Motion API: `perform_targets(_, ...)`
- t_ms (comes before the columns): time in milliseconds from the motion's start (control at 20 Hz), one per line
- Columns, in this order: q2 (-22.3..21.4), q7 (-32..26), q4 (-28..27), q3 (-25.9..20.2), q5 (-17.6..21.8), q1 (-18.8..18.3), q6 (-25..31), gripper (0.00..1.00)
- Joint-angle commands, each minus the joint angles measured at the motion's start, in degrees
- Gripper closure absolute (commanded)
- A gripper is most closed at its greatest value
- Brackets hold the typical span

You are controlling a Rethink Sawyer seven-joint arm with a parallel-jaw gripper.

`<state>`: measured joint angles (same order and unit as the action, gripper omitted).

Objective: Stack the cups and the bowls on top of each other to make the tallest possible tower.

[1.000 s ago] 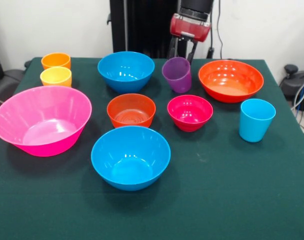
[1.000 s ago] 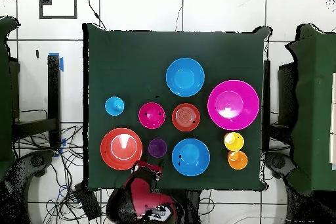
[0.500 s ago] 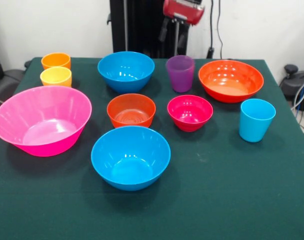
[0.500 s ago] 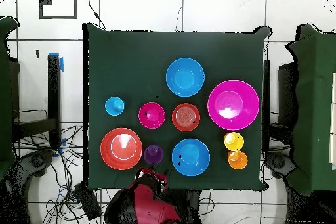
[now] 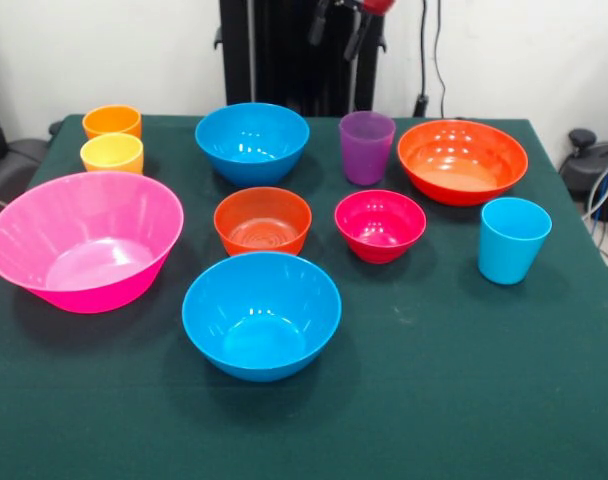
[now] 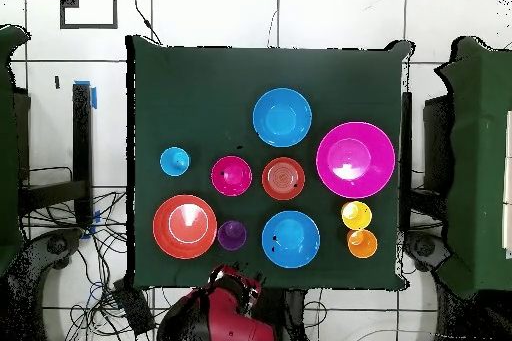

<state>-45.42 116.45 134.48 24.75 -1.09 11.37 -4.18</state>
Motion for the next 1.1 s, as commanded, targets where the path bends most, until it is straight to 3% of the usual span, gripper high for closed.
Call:
perform_targets(50, 1.66, 8.56, 2.26, -2.60, 0.22, 1.80, 1.33, 0.00)
perform_targets(550, 9.00, 12.41, -0.55, -10.48, 1.13, -1.09, -12.93, 0.00)
perform_targets(1100, 11.47, 11.53, -2.29, -12.64, 0.16, -2.10, -17.30, 0.00)
